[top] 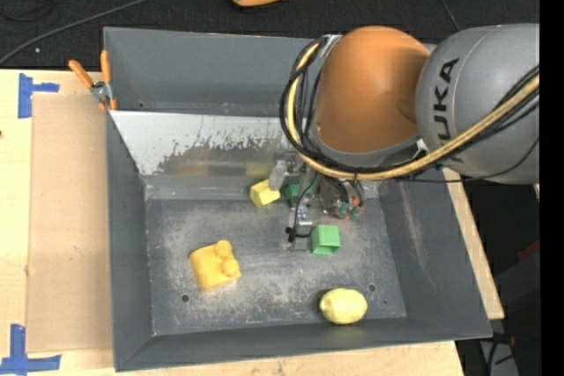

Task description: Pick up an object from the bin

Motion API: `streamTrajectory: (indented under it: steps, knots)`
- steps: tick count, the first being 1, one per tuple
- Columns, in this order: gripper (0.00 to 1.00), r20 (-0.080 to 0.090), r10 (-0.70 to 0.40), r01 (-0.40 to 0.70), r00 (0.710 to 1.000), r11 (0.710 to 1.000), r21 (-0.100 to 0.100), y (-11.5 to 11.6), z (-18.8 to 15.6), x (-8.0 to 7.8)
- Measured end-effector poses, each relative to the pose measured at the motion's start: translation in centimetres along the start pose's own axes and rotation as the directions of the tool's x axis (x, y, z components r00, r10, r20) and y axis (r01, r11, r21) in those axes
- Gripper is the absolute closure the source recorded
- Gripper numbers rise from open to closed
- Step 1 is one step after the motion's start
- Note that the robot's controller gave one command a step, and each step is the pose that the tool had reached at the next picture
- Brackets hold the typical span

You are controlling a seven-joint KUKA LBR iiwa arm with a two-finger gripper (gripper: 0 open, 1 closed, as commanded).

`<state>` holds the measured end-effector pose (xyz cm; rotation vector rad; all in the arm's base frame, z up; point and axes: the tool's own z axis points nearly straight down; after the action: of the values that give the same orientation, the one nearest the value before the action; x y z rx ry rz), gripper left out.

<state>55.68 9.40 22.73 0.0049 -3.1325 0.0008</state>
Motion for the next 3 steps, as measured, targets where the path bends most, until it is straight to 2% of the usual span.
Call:
streamTrajectory:
  steps: [1, 2, 3]
  knots:
    - [0.0, 0.008, 0.004, -0.003, 1.0, 1.0, -0.001, -0.1, -0.5, -0.1]
    - [0.0, 0.007, -0.14, 0.14, 0.99, 0.99, 0.0, -5.1, 7.8, 0.0]
    - [0.0, 0.021, 0.009, -0.009, 1.0, 1.0, -0.004, -8.8, 6.7, -5.6]
